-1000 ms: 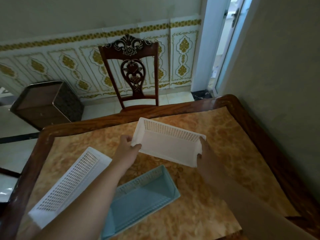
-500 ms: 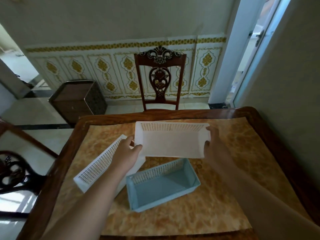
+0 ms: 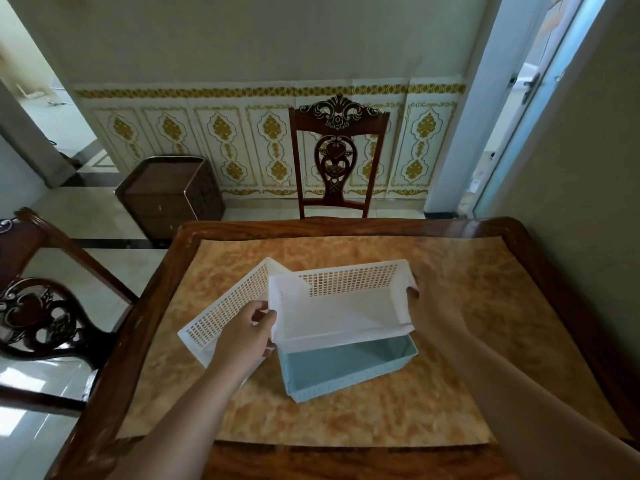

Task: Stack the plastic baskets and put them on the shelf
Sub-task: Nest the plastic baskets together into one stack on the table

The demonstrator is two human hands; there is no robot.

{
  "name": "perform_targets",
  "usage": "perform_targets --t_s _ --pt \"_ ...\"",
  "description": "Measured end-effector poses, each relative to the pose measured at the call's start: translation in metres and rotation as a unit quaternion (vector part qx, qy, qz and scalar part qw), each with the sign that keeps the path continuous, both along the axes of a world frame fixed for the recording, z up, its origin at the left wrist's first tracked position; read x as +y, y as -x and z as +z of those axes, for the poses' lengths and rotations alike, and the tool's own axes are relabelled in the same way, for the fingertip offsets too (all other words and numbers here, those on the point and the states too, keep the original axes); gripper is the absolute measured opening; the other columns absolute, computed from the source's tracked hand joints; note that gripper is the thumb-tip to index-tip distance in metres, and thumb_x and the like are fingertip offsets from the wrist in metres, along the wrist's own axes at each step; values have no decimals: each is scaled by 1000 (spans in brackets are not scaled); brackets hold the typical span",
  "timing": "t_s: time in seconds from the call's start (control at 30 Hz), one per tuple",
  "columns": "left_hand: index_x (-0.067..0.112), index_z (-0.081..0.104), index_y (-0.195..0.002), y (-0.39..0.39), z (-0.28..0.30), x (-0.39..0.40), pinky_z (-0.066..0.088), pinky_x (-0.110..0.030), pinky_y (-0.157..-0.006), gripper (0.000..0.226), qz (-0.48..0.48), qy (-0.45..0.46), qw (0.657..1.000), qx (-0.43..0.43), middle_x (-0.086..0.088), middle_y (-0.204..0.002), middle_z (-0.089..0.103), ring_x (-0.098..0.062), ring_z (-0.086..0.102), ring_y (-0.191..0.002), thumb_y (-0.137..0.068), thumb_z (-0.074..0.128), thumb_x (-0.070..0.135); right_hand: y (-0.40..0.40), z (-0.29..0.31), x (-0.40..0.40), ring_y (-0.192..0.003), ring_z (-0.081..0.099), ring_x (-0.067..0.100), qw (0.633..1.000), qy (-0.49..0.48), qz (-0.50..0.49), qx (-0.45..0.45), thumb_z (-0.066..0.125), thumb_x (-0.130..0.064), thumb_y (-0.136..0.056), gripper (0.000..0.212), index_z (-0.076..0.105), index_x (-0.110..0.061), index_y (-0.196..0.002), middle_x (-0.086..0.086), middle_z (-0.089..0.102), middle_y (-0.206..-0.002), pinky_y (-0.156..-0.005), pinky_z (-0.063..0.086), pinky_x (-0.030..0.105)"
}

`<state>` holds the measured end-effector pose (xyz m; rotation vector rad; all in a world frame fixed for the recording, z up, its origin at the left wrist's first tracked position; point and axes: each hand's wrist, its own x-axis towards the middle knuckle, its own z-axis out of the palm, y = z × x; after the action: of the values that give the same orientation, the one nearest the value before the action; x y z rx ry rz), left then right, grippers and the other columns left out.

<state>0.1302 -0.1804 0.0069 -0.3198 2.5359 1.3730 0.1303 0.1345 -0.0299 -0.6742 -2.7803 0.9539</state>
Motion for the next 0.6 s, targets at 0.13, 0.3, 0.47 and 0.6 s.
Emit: perform_targets --t_s 0.13,0.3,0.47,0.6 --pt "27 64 -119 -10 -11 -4 67 -52 -76 17 -8 -2 1000 -19 3 -100 75 -28 80 -73 -102 61 30 -4 -7 3 -71 66 7 998 -7 13 -55 44 -24 -105 40 52 -38 -141 -7 71 -111 -54 62 31" --pt "27 66 -127 -19 -32 -5 68 -51 -75 26 -21 -19 998 -50 2 -101 77 -25 81 -73 -102 62 31 -12 -20 9 -74 68 14 994 -6 34 -99 40 -28 -104 44 47 -38 -147 -7 70 -105 -56 62 39" --pt "23 65 -134 -17 -41 -1 68 -50 -73 32 -19 -18 998 -65 -1 -99 77 -24 81 -72 -102 61 30 -11 -33 15 -71 70 18 993 -19 35 -116 42 -28 -105 44 45 -31 -150 1 71 -100 -57 64 41" --pt "23 61 -139 -16 -47 5 68 -40 -68 35 -24 9 997 -72 3 -103 74 -22 80 -76 -104 58 30 -10 -44 17 -78 70 23 990 -43 41 -125 45 -28 -106 46 46 -24 -151 8 72 -110 -61 63 40"
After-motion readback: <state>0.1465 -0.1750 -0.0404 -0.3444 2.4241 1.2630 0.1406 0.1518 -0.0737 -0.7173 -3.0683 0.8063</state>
